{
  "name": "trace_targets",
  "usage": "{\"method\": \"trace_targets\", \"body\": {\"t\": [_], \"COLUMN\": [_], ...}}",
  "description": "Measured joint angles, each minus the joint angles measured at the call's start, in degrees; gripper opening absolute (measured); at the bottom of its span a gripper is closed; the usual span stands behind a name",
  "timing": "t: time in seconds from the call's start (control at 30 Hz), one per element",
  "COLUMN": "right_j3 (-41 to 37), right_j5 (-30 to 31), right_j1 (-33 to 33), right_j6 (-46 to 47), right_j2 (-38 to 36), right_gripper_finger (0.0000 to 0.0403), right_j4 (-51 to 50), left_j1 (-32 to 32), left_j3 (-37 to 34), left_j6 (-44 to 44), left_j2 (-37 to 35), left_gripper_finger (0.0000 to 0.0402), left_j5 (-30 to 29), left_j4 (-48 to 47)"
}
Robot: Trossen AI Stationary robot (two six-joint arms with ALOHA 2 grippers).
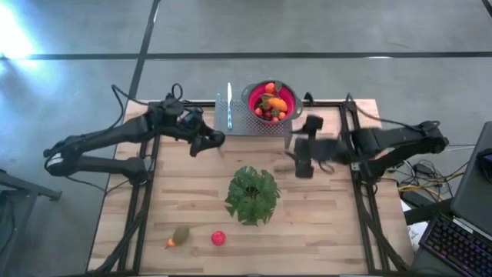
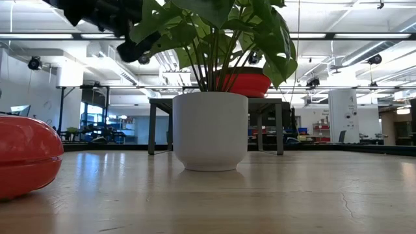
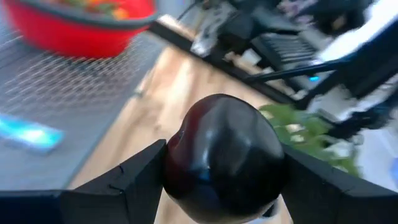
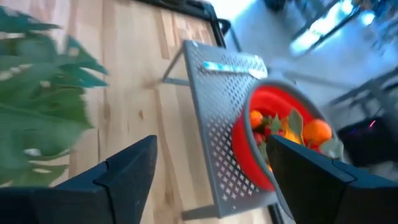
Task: Pick & Place Fruit
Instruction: Put the plum into the red strainer bowl on the shelf
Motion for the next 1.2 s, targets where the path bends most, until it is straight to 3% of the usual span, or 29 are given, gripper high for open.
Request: {"method": "trace_targets", "body": {"t": [0.1, 0.23, 0.53, 0.8, 1.2], "right_j3": [-2.6, -4.6, -4.8, -5.6, -6.9], "right_j5": [4.3, 5.2, 5.3, 5.1, 5.2], "right_j1": [5.3, 8.8, 9.6, 9.6, 9.6], "right_j6": [-0.4, -1.9, 0.0, -6.6, -10.4], "right_j2": [0.0, 0.0, 0.0, 0.0, 0.0], "right_gripper_finger": [0.0303, 0.0314, 0.0355, 0.0363, 0.0364], "right_j4": [3.7, 8.8, 11.6, 17.3, 22.5], "left_j1": [-3.5, -7.5, -12.4, -12.8, -15.4], "left_j3": [-0.9, -1.8, -1.8, -1.7, 7.2], "left_j6": [-1.9, -4.3, -6.3, -13.3, -13.5], "left_j2": [0.0, 1.3, 8.4, 16.3, 26.0], "left_gripper_finger": [0.0274, 0.0274, 0.0274, 0.0274, 0.0274], "left_j5": [0.0, 0.0, -0.2, -0.1, 1.4], "left_j4": [6.3, 14.8, 28.7, 40.8, 43.1]}}
